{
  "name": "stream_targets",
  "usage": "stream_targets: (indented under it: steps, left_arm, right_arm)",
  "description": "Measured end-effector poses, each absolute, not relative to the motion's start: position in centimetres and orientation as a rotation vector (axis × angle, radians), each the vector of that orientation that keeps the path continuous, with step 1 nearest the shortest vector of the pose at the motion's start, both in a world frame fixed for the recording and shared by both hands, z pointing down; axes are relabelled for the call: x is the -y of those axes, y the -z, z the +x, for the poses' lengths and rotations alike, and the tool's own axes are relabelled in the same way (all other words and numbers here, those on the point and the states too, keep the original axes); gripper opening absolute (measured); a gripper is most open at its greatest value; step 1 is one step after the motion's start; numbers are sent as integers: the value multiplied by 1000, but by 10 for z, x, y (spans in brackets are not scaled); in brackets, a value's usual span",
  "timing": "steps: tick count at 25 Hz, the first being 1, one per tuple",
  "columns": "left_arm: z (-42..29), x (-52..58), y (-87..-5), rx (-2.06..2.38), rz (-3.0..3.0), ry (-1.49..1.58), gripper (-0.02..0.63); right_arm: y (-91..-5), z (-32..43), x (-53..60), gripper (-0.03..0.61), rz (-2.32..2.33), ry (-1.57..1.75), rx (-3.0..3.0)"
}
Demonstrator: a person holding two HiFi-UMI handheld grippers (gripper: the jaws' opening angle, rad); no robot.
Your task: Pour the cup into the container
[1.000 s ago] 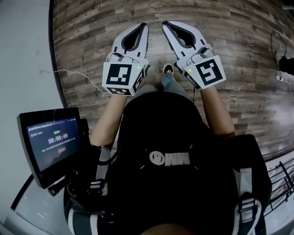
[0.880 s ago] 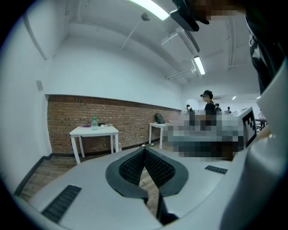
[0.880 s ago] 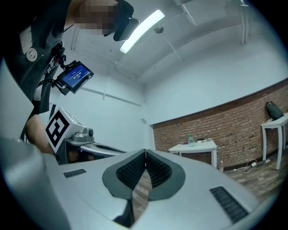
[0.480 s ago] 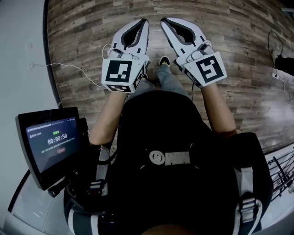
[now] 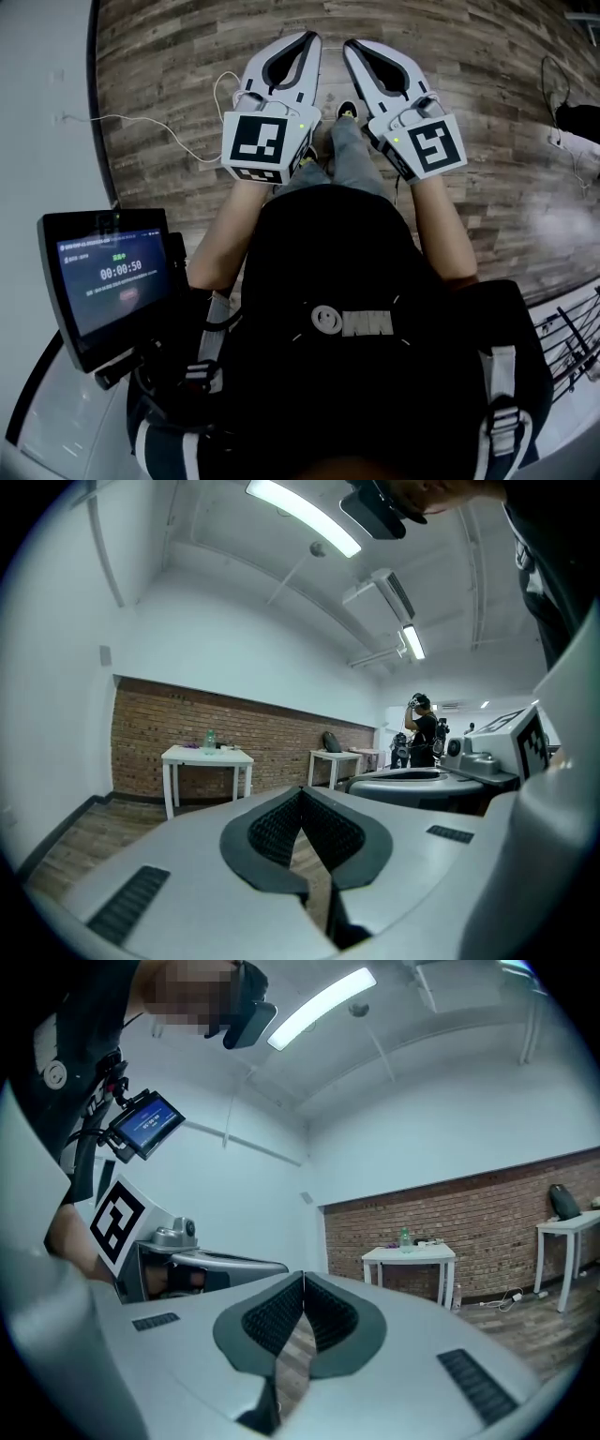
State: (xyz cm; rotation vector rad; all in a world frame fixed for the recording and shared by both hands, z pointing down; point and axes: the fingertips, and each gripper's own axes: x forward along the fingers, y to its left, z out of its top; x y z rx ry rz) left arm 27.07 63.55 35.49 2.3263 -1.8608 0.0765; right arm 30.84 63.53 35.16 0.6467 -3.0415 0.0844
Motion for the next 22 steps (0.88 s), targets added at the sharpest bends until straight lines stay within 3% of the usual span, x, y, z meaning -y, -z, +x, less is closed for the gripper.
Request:
stream_targets:
  steps: [7, 22]
  left_arm:
    - [268, -678, -338, 1855, 2306, -36, 3]
    - [325, -615, -337, 1883, 2300, -69, 3]
  right_arm:
    - [-336, 306, -684, 8, 649, -127, 3003]
    - [-344, 348, -619, 8, 652, -170, 3015]
